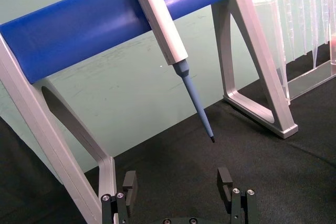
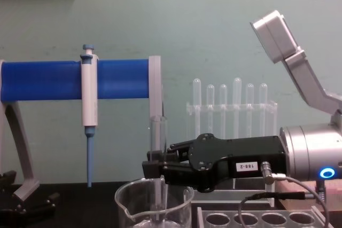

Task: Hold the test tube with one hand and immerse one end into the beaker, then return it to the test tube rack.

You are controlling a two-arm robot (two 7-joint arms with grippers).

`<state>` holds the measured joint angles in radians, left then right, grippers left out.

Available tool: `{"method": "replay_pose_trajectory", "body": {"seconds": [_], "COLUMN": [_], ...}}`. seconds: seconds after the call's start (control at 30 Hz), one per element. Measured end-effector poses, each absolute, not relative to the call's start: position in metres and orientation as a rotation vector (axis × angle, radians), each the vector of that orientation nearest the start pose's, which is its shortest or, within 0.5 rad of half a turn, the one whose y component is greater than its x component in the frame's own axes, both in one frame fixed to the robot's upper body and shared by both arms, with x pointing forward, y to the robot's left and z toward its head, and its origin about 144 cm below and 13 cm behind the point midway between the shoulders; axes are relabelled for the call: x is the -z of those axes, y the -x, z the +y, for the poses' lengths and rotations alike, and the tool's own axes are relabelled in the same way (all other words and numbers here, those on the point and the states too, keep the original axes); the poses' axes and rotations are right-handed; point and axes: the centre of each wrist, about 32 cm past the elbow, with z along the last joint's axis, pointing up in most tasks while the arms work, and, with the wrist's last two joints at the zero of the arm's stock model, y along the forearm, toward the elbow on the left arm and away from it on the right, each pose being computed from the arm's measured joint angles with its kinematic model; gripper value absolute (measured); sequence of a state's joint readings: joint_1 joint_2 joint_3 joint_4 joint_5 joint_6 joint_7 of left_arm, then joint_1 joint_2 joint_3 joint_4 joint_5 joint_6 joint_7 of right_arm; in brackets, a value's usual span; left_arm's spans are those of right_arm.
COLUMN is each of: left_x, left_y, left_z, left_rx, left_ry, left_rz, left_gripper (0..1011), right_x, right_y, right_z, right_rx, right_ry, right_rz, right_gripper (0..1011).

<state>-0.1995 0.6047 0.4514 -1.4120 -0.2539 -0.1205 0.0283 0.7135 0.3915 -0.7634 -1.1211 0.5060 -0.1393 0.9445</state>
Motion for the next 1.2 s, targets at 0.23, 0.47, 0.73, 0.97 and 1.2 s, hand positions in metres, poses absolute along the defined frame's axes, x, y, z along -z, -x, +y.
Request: {"method": "replay_pose_trajectory", "body": {"seconds": [0.23,0.47,0.73,0.97,1.2], "left_x": [-1.1398,-1.1398,-1.1398,-1.1398,-1.1398], "left_y": [-0.4886,-0.4886,-0.4886,-0.4886,-0.4886], "left_z": [0.3097,0.3097,0.3097,0.3096,0.3097], "left_rx": [-1.248,-1.248,-1.248,-1.248,-1.248], "left_ry": [-0.304,-0.304,-0.304,-0.304,-0.304], "left_rz": [-0.285,-0.285,-0.285,-0.285,-0.285], "left_gripper": [1000,1000,1000,1000,1000], "right_x": [-1.2126,-1.2108,-1.2111,-1.2113,-1.2116], "right_y": [-0.6055,-0.6052,-0.6052,-0.6051,-0.6051], "right_z": [-0.2086,-0.2097,-0.2096,-0.2096,-0.2095], "right_rx": [0.195,0.198,0.197,0.197,0.196], "right_ry": [0.145,0.146,0.146,0.146,0.146], "right_rz": [-0.166,-0.159,-0.159,-0.159,-0.159], "right_gripper": [241,241,241,241,241]}}
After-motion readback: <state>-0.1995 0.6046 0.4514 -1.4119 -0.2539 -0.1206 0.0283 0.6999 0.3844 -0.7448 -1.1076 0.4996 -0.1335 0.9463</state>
